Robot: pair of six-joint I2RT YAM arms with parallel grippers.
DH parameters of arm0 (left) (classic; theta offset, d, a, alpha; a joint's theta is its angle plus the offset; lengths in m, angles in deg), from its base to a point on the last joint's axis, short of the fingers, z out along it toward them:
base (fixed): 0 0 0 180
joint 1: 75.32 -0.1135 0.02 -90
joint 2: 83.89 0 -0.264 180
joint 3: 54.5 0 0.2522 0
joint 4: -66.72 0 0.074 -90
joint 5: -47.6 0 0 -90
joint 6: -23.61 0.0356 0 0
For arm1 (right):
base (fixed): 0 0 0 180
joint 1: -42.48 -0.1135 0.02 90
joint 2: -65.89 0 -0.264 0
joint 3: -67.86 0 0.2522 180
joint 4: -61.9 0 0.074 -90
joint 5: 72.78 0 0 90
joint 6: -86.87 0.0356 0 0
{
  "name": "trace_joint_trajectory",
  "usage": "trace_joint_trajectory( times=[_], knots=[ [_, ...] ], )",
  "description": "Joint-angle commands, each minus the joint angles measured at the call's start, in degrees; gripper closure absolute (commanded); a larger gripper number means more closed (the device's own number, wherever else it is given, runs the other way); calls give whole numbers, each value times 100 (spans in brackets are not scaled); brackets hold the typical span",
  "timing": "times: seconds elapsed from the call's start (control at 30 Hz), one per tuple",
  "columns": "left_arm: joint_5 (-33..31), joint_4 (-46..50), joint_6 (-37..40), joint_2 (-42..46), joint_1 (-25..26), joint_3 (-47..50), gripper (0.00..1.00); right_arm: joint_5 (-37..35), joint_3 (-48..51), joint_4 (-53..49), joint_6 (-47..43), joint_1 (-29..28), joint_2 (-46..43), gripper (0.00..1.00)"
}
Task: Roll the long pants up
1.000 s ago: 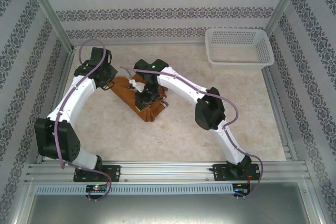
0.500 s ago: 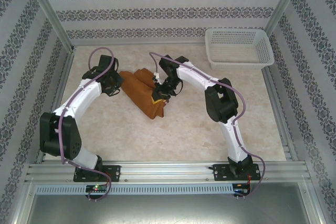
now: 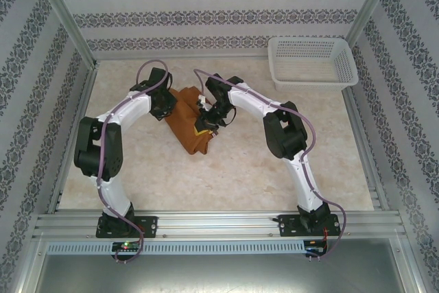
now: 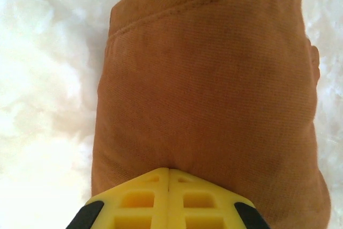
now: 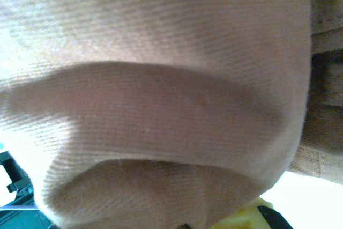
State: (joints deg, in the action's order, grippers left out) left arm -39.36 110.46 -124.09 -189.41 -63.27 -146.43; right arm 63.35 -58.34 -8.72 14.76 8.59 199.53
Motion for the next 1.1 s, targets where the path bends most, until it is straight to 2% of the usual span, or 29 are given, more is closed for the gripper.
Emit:
trace_joint_trajectory(
  times=[0.0,0.17,0.27,0.57,0.73,1.07],
  knots=[
    [119,-394,-161,-460,95,-265,100,-125,37,-44,6,-121,252,100],
    [236,-501,-310,-960,146,-422,100,-180,205,44,30,-197,224,100],
    [274,-520,-361,-979,205,-441,100,-198,386,165,115,-212,198,100],
    [241,87,-175,68,202,-456,100,-160,557,298,117,-130,215,100],
    [245,94,-159,503,206,-220,100,-60,607,403,180,-69,219,100],
    [446,-291,-258,-149,278,-232,100,-42,682,401,192,23,84,100]
  ],
)
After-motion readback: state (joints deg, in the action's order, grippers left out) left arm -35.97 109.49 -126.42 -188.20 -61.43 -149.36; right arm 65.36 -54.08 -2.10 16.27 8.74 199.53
